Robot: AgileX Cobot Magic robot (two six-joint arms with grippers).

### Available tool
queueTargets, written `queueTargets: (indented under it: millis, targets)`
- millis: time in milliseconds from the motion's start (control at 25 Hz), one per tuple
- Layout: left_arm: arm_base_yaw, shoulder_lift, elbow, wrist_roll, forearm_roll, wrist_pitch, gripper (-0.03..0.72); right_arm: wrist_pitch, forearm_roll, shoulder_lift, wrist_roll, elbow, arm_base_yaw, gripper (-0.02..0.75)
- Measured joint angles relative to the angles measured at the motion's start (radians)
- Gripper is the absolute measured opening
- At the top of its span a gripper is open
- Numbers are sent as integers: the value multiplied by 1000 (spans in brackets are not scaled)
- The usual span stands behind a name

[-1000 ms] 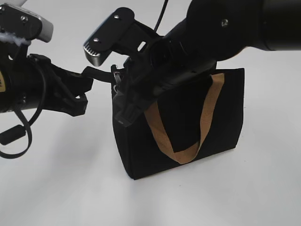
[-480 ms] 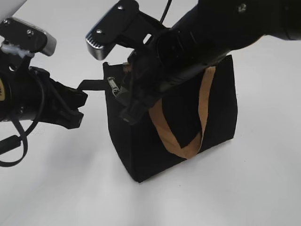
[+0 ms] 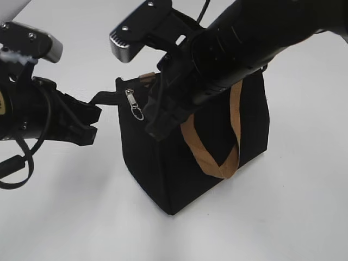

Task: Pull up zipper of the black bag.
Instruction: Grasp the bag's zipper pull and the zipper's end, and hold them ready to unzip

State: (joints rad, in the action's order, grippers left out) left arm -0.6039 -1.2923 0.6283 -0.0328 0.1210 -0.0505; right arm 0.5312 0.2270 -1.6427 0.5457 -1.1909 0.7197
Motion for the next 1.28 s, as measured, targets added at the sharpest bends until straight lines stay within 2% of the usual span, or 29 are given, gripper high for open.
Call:
queueTargets:
  millis: [80, 240, 320, 680, 1080, 1280]
  targets:
    - [0, 0, 0, 0, -5, 7, 1, 3, 1, 0, -1, 0, 0, 164]
    - [0, 0, 0, 0, -24, 24, 1, 5, 23, 0, -2, 0, 2, 271]
    - [0, 2, 0, 0, -24, 43, 1, 5, 28, 0, -3, 0, 16, 288]
    - [0, 19, 0, 0, -24, 80, 1, 34, 29, 0, -3, -79, 37, 307]
    - [0, 19, 0, 0, -25, 84, 1, 84, 27, -25, -26, -88, 37, 316]
    - [0, 21, 0, 0, -37, 85, 1, 89, -13, -62, -73, -88, 37, 317]
